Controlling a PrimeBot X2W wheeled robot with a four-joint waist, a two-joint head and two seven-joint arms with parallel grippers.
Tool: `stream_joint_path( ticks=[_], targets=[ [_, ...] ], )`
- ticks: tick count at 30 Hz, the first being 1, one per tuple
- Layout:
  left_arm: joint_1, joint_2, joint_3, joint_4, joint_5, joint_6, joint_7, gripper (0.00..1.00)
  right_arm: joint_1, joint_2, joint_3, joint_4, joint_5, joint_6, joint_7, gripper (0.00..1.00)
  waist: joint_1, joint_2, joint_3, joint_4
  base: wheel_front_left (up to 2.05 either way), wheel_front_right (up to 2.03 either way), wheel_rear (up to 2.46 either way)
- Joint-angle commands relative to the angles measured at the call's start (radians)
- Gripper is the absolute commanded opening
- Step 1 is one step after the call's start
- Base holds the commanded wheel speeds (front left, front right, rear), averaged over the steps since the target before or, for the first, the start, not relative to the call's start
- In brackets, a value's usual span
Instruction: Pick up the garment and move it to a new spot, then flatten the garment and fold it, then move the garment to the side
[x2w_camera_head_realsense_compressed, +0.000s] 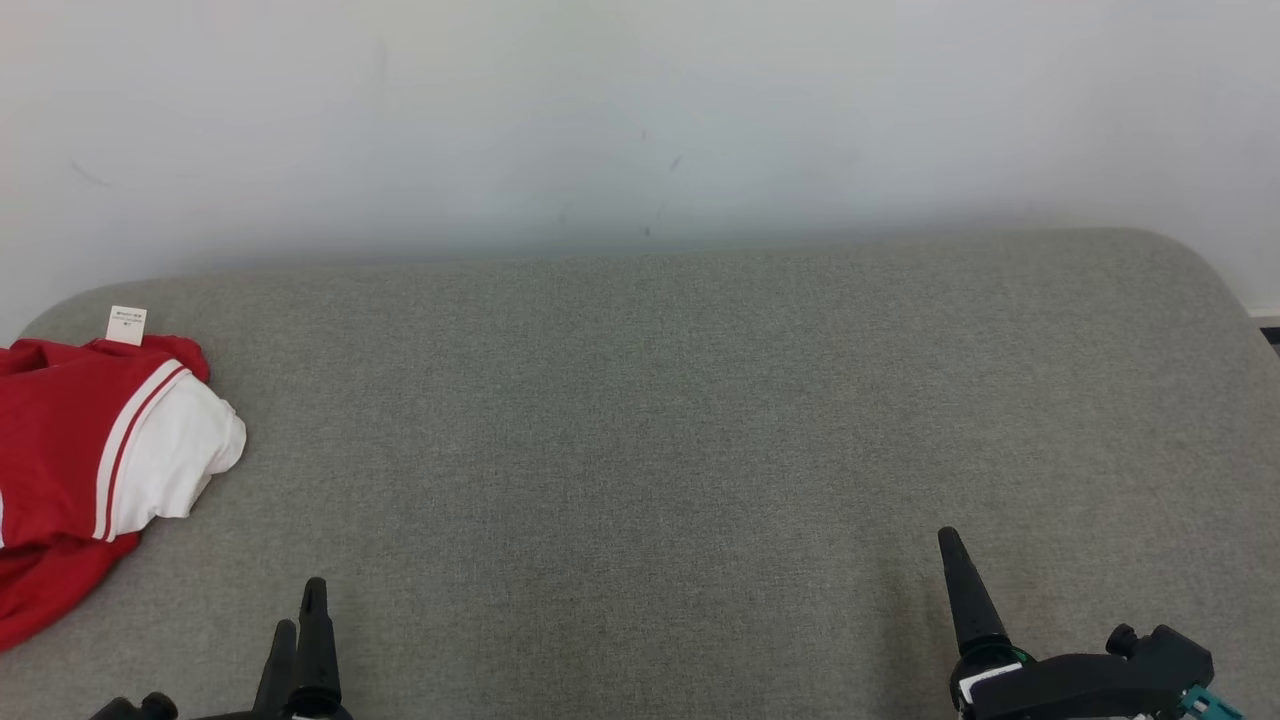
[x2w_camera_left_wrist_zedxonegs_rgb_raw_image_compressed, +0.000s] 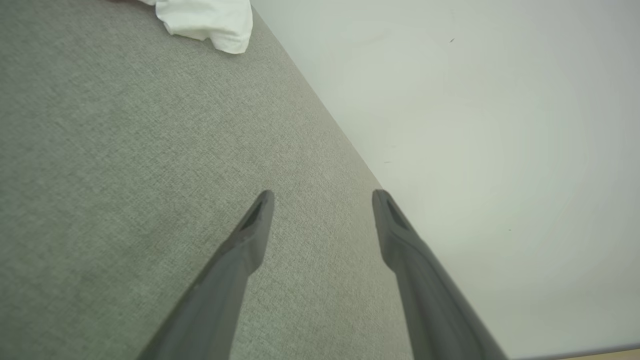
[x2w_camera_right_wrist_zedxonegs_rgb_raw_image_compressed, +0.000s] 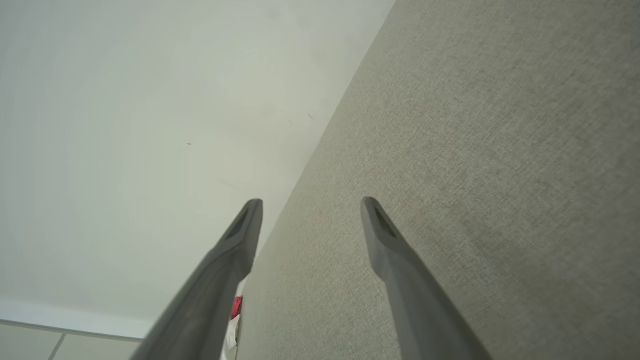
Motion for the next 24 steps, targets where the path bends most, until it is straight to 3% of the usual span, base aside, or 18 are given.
stream_joint_path(
  ticks=[1, 24],
  targets=[
    [-0.004, 0.006, -0.008, -0.019, 0.046, 0.005, -0.011, 1.0, -0.001, -0.002, 0.004, -0.019, -0.041, -0.001, -0.011, 1.0, 0.0, 0.0, 0.0, 0.0, 0.0, 0.0, 0.0],
    [0.034, 0.008, -0.069, -0.032, 0.407, 0.028, -0.086, 1.0, 0.028, -0.001, 0.022, -0.032, -0.404, -0.001, -0.085, 1.0, 0.0, 0.0, 0.003, 0.002, 0.0, 0.0, 0.0]
  ],
)
